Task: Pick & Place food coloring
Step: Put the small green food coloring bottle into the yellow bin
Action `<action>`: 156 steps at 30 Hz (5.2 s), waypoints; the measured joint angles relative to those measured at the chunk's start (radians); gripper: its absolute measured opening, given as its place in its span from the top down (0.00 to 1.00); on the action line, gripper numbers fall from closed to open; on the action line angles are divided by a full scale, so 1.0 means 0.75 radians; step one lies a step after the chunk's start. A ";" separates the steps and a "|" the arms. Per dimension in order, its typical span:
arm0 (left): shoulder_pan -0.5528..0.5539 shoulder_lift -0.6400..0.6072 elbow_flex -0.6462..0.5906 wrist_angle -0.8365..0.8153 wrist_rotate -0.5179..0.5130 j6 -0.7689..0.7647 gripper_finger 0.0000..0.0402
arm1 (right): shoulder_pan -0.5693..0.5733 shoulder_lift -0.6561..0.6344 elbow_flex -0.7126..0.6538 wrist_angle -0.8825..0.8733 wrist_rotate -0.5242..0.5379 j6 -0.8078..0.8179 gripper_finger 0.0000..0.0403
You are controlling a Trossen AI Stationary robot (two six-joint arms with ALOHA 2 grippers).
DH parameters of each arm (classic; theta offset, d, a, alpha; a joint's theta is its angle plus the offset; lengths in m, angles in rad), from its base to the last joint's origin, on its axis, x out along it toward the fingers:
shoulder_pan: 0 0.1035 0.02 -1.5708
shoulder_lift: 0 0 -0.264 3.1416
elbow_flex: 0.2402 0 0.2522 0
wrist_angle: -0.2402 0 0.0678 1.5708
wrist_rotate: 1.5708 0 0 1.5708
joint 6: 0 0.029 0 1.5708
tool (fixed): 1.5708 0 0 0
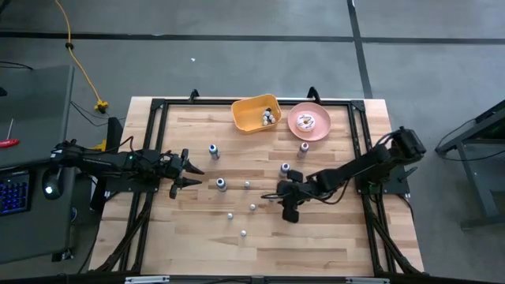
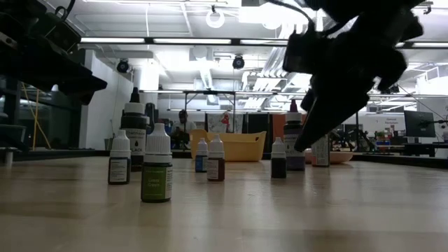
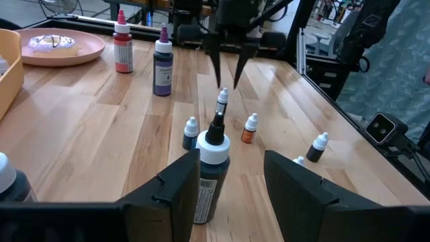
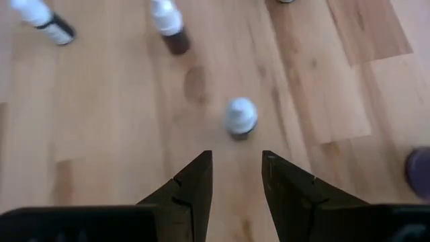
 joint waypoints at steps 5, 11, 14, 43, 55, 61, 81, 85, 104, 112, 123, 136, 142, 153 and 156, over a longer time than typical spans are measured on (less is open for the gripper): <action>0.000 0.000 0.001 0.000 0.000 0.000 0.59 | -0.033 0.026 0.000 0.053 0.006 -0.048 0.71; -0.001 0.000 0.000 0.000 0.000 -0.001 0.59 | -0.039 0.028 0.000 0.059 -0.007 -0.078 0.71; -0.001 -0.001 0.000 0.000 0.000 0.000 0.59 | -0.039 0.028 0.000 0.067 -0.023 -0.100 0.71; 0.000 -0.001 0.000 0.000 0.000 0.000 0.59 | -0.091 0.028 0.002 0.096 -0.164 -0.344 0.71; 0.000 0.000 0.000 0.000 0.000 0.000 0.59 | -0.091 0.028 0.006 0.101 -0.108 -0.284 0.71; 0.000 -0.001 0.000 0.000 0.000 -0.001 0.59 | -0.091 0.059 0.026 0.099 -0.127 -0.284 0.71; 0.000 0.000 0.000 0.000 0.000 0.000 0.59 | -0.099 0.126 0.073 0.101 -0.129 -0.254 0.71; 0.000 0.000 0.000 0.000 0.000 0.000 0.59 | -0.099 0.126 0.073 0.101 -0.127 -0.254 0.71; 0.000 0.000 0.000 0.000 0.000 0.000 0.59 | -0.098 0.125 0.111 0.126 -0.122 -0.239 0.87; 0.000 -0.001 0.001 0.001 0.000 -0.001 0.59 | -0.108 0.122 0.327 -0.096 -0.095 -0.264 0.88; 0.000 0.000 0.001 0.000 0.000 -0.001 0.59 | -0.234 0.109 0.888 -0.708 0.019 -0.439 0.88; 0.000 0.000 0.000 0.000 0.000 0.000 0.59 | -0.478 0.108 1.388 -1.016 0.112 -0.676 0.89; 0.000 -0.001 0.000 0.000 0.000 -0.001 0.59 | -0.641 0.108 1.442 -1.045 0.061 -0.738 0.88; 0.000 0.000 0.001 0.000 0.000 0.000 0.59 | -0.937 0.272 1.443 -1.007 -0.112 -0.823 0.87; 0.000 0.000 0.000 0.000 0.000 0.000 0.59 | -0.988 0.342 1.442 -0.962 -0.143 -0.799 0.88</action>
